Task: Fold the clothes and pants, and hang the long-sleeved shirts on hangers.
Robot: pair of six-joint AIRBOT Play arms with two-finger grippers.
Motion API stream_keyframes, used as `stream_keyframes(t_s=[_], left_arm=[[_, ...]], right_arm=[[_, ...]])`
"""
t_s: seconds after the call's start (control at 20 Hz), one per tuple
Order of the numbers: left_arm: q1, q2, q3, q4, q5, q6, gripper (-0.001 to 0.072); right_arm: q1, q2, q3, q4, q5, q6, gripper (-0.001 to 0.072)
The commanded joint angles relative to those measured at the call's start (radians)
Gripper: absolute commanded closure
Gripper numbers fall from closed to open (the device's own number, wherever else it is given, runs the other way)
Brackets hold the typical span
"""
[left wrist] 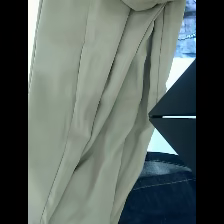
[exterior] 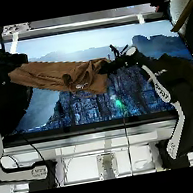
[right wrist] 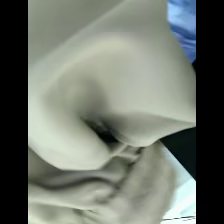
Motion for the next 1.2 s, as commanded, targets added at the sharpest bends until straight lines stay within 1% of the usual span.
stream_keyframes(t_s=[0.0, 0.2, 0.3, 0.4, 0.5, 0.65, 0.75, 0.8, 0.9, 1.0, 1.15], left_arm=[[0.001, 0.055, 0.0, 0.001, -0.034, 0.0, 0.0695], [-0.014, 0.163, 0.0, -0.003, -0.114, 0.0, 0.0694], [-0.042, 0.195, 0.0, -0.028, -0.175, -0.019, 0.0694], [-0.091, 0.194, 0.0, -0.112, -0.211, -0.029, 0.0694], [-0.173, 0.163, -0.001, -0.175, -0.199, -0.029, 0.0695], [-0.359, 0.043, -0.016, -0.226, -0.129, -0.029, 0.0695], [-0.49, -0.081, -0.017, -0.243, -0.078, -0.027, 0.0694], [-0.56, -0.153, -0.017, -0.241, -0.03, -0.024, 0.0694], [-0.665, -0.28, -0.017, -0.236, 0.092, -0.025, 0.0695], [-0.73, -0.377, -0.017, -0.236, 0.201, -0.026, 0.0694], [-0.769, -0.444, -0.016, -0.237, 0.259, -0.032, 0.0694]], right_arm=[[-0.052, 0.079, 0.073, -0.102, 0.288, 0.042, 0.07], [-0.16, 0.232, 0.102, -0.143, 0.61, 0.103, 0.0699], [-0.206, 0.314, 0.103, -0.166, 0.626, 0.111, 0.07], [-0.236, 0.383, 0.103, -0.178, 0.624, 0.1, 0.0699], [-0.251, 0.426, 0.103, -0.177, 0.622, 0.099, 0.0699], [-0.24, 0.432, 0.103, -0.187, 0.605, 0.1, 0.0699], [-0.218, 0.422, 0.102, -0.232, 0.536, 0.146, 0.0699], [-0.207, 0.417, 0.103, -0.247, 0.505, 0.171, 0.0699], [-0.19, 0.41, 0.103, -0.251, 0.491, 0.188, 0.0699], [-0.176, 0.411, 0.103, -0.251, 0.494, 0.188, 0.0699], [-0.169, 0.411, 0.103, -0.256, 0.494, 0.188, 0.0699]])
